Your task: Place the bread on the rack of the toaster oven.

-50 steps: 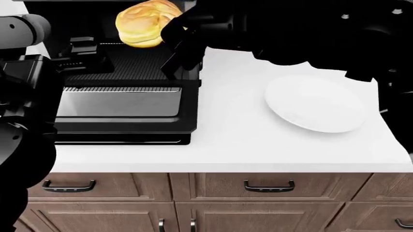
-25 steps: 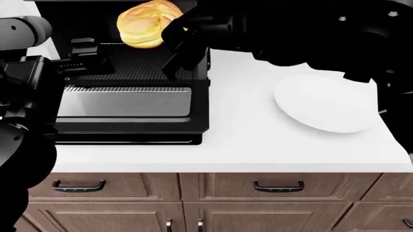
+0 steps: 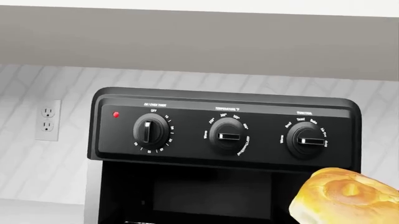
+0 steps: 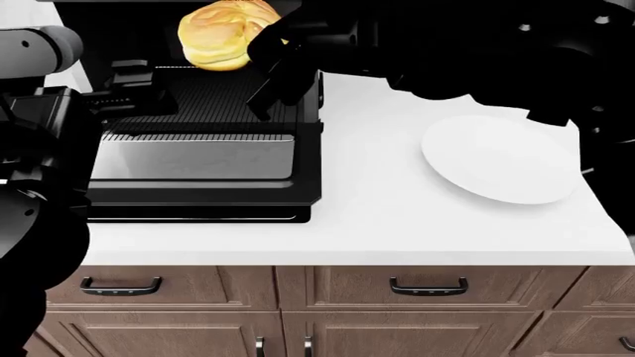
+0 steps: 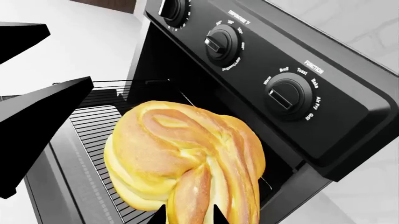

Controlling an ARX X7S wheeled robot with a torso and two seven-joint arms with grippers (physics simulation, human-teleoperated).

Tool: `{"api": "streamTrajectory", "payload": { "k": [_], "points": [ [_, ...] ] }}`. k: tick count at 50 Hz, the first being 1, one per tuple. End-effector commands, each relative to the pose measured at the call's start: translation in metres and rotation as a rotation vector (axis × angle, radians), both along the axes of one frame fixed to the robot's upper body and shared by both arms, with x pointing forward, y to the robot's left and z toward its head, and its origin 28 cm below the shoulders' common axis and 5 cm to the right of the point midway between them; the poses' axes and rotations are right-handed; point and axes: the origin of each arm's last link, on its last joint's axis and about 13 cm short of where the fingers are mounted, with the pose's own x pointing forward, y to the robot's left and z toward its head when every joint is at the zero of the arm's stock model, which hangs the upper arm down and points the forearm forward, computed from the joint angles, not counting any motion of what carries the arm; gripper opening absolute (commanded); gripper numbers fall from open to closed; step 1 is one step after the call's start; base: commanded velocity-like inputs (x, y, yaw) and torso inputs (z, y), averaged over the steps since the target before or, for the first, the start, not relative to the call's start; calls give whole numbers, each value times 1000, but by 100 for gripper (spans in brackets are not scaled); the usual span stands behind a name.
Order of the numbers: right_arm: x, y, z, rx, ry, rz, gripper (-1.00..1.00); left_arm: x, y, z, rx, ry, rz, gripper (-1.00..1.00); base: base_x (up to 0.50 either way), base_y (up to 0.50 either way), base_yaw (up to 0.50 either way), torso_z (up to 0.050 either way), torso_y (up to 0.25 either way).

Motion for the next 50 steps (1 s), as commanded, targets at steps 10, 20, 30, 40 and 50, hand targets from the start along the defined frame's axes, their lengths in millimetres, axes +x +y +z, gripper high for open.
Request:
{"api": "streamTrajectory", "payload": {
  "k": [10, 20, 30, 40, 50],
  "points": [
    [-1, 0, 5, -3, -9, 6, -100, 1, -1, -2, -1, 3, -1, 100, 0, 23, 0, 0, 0],
    [-1, 0, 4, -1, -9, 6, -100, 1, -1, -2, -1, 6, -3, 100, 0, 322, 0, 0, 0],
    [0, 0, 5, 2, -7, 7, -100, 1, -1, -2, -1, 5, -3, 100, 0, 320, 0, 0, 0],
    [8, -3, -8, -3, 33, -48, -100, 1, 0, -2, -2, 5, -2, 100, 0, 31, 0, 0, 0],
    [21, -9, -9, -16, 87, -126, -100, 2, -1, -3, -4, 6, -5, 100, 0, 0, 0, 0, 0]
  ]
}}
